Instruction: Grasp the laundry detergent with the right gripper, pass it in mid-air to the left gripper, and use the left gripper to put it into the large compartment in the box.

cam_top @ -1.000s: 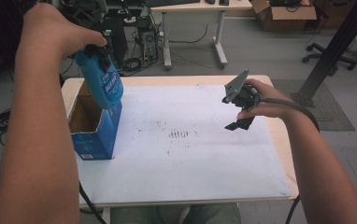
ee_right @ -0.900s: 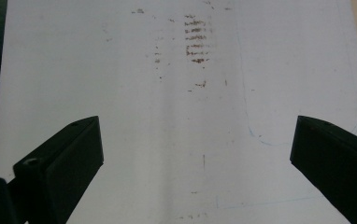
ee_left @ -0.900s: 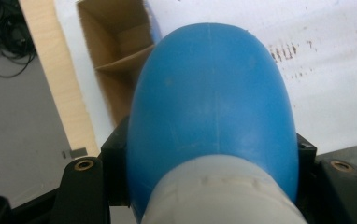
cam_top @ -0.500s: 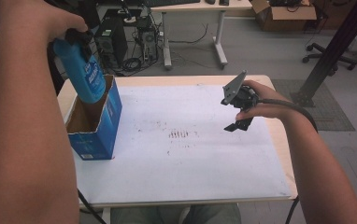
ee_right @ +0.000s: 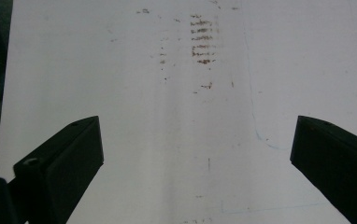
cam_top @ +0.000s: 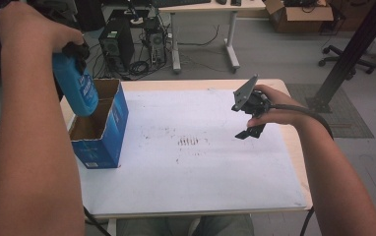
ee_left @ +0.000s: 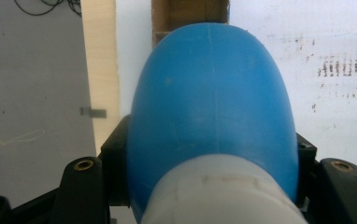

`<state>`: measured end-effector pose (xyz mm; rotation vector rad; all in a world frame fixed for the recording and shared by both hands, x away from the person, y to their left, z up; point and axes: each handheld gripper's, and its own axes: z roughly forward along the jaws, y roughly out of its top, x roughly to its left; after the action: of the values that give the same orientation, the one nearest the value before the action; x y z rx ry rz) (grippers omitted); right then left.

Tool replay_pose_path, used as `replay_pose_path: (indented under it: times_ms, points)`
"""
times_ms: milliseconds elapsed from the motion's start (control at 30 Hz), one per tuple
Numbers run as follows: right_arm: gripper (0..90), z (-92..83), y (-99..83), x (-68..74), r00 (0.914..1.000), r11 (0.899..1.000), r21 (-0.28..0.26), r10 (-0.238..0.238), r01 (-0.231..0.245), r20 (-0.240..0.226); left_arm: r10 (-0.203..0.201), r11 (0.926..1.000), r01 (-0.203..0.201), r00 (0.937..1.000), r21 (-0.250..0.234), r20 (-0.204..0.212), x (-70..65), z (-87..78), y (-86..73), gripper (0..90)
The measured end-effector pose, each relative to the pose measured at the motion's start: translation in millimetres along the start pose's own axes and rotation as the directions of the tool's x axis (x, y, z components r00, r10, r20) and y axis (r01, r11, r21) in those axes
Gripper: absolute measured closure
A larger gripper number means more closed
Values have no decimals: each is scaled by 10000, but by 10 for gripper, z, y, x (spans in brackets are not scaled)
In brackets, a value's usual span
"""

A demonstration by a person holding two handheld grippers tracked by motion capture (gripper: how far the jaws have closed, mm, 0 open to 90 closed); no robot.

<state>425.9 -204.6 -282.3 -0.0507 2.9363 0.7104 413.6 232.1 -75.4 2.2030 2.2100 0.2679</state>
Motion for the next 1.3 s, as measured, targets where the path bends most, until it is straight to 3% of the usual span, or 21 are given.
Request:
replay_pose_path:
  times_ms: [500,1300]
  points:
    - [29,-26,45,10,10000,9999,98,-57,57,-19,-44,9996,33,9992,265,399,97,428,-19,385]
    - [29,1,79,19,9999,10000,65,-68,69,-127,129,9979,-157,9989,635,450,97,1087,-35,385]
